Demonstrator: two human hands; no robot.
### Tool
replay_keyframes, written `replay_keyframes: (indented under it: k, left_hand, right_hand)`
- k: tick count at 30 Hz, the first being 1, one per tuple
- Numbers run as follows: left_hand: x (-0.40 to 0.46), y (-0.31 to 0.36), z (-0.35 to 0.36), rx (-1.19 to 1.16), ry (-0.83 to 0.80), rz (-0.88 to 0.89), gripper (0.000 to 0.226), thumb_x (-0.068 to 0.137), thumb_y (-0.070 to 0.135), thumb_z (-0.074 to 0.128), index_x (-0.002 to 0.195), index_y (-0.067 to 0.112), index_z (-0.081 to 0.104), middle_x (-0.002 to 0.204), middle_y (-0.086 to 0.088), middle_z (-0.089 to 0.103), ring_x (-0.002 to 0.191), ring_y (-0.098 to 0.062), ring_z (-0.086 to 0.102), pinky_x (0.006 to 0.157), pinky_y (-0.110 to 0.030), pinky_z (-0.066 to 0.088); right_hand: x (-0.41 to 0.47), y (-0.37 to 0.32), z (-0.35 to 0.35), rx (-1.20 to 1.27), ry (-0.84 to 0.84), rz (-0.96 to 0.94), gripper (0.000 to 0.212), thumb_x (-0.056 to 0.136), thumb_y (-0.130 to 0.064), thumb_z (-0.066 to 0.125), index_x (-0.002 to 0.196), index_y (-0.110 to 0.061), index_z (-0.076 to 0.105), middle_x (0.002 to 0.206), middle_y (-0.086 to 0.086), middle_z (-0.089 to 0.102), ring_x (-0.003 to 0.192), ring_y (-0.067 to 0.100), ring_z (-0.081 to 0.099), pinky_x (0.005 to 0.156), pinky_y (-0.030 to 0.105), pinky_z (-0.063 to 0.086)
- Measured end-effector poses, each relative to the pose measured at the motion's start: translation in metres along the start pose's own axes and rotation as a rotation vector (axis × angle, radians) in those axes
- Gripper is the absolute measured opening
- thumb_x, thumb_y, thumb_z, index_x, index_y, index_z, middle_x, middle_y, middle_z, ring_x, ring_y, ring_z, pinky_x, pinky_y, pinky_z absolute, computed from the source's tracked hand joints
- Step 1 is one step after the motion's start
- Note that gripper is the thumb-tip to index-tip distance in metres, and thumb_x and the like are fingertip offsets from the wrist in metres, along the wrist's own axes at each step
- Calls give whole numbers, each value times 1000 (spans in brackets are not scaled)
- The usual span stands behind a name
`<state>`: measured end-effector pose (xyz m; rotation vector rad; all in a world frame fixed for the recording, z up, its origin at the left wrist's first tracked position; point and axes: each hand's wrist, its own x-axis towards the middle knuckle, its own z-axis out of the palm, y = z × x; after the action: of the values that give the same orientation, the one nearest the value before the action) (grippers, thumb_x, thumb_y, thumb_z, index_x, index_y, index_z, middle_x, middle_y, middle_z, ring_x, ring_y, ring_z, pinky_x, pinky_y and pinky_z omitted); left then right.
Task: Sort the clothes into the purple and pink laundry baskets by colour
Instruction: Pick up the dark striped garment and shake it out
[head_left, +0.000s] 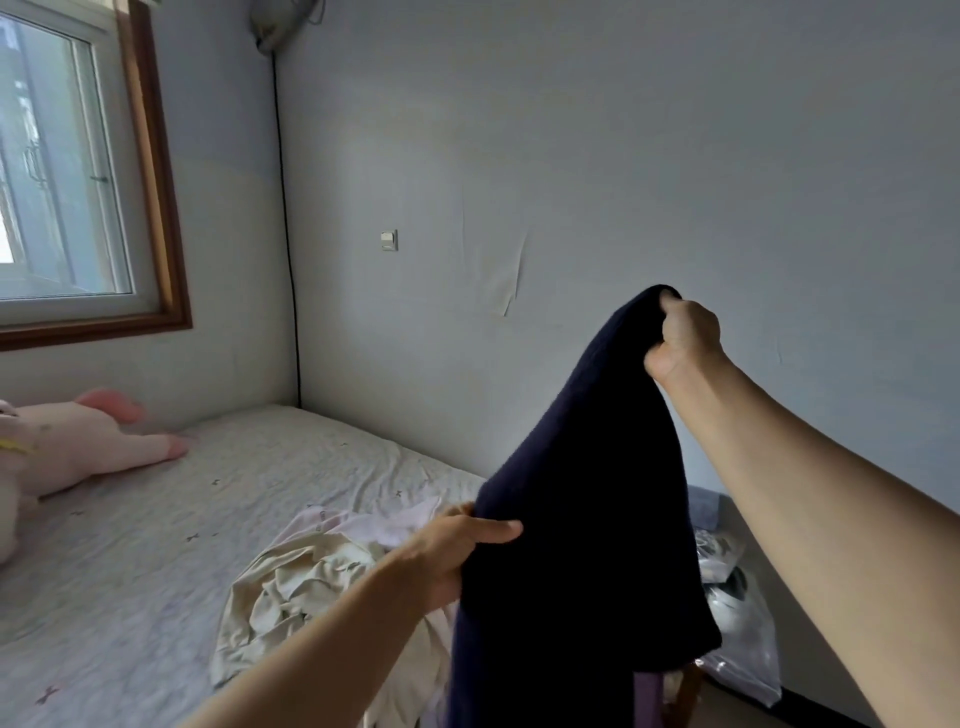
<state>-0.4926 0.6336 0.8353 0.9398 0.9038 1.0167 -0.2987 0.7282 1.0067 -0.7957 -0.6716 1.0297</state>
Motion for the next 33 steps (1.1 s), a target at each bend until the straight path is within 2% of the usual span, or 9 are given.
replay_keyframes:
  k: [2, 7, 16, 18, 20, 23, 27, 31, 33]
  left_hand:
    - [-2, 11, -12, -55, 87, 30, 17, 82, -6, 59, 97, -2, 65, 81, -19, 71, 62, -25, 70, 60, -30, 58]
    - [-8, 47, -27, -98, 209, 58, 18, 88, 20, 59, 91, 3, 65, 69, -11, 71, 51, -19, 67, 49, -25, 56]
    - [-12, 74, -42, 75, 421, 187, 8, 93, 10, 54, 96, 4, 60, 67, -10, 68, 46, -16, 64, 46, -24, 55]
    - [-13, 78, -50, 127, 508, 240, 10, 93, 7, 54, 99, 4, 61, 76, -13, 65, 47, -15, 64, 49, -25, 56]
    - [-15, 81, -58, 175, 591, 299, 8, 93, 4, 55, 91, 6, 62, 79, -13, 64, 52, -18, 62, 53, -26, 56]
    - [-19, 86, -63, 228, 669, 338, 15, 92, 2, 56, 80, 11, 60, 83, -15, 61, 63, -23, 57, 70, -35, 53]
    - [-20, 91, -67, 268, 761, 338, 17, 91, 3, 57, 77, 12, 58, 81, -12, 58, 67, -24, 55, 79, -39, 52]
    - [-19, 89, -71, 373, 870, 327, 16, 90, 5, 57, 76, 11, 58, 77, -10, 57, 62, -22, 53, 76, -36, 50]
    - [-20, 85, -71, 441, 898, 309, 3, 88, 6, 60, 88, 8, 60, 76, -9, 59, 63, -22, 55, 73, -31, 49]
  right_hand:
    - [8, 4, -12, -88, 31, 4, 24, 95, -11, 52, 72, -12, 51, 74, 2, 51, 66, 13, 51, 71, 30, 46]
    - [20, 18, -30, -316, 63, -29, 29, 95, -13, 50, 66, -14, 45, 67, 2, 42, 61, 14, 40, 58, 27, 35]
    - [8, 37, -12, -417, -52, -63, 29, 94, -11, 49, 66, -15, 47, 65, 3, 42, 60, 15, 40, 55, 26, 34]
    - [4, 37, -6, -460, -104, -102, 20, 94, -12, 51, 74, -13, 55, 66, 2, 47, 60, 15, 45, 58, 26, 37]
    - [1, 34, -2, -519, -144, -166, 12, 93, -12, 53, 82, -13, 60, 67, 0, 50, 67, 16, 49, 65, 29, 40]
    - [1, 31, 1, -673, -166, -245, 13, 91, -16, 54, 80, -14, 62, 66, -4, 51, 74, 18, 51, 69, 29, 40]
    - [-2, 34, 2, -747, -165, -265, 17, 88, -17, 55, 84, -4, 66, 70, 1, 53, 74, 19, 51, 67, 30, 40]
    - [-14, 39, 8, -649, -207, -168, 11, 90, -12, 57, 85, -8, 65, 80, 7, 59, 78, 21, 56, 72, 33, 48]
    - [-24, 41, 16, -559, -253, -75, 10, 91, -12, 59, 93, -5, 67, 89, 13, 62, 82, 25, 60, 82, 40, 53]
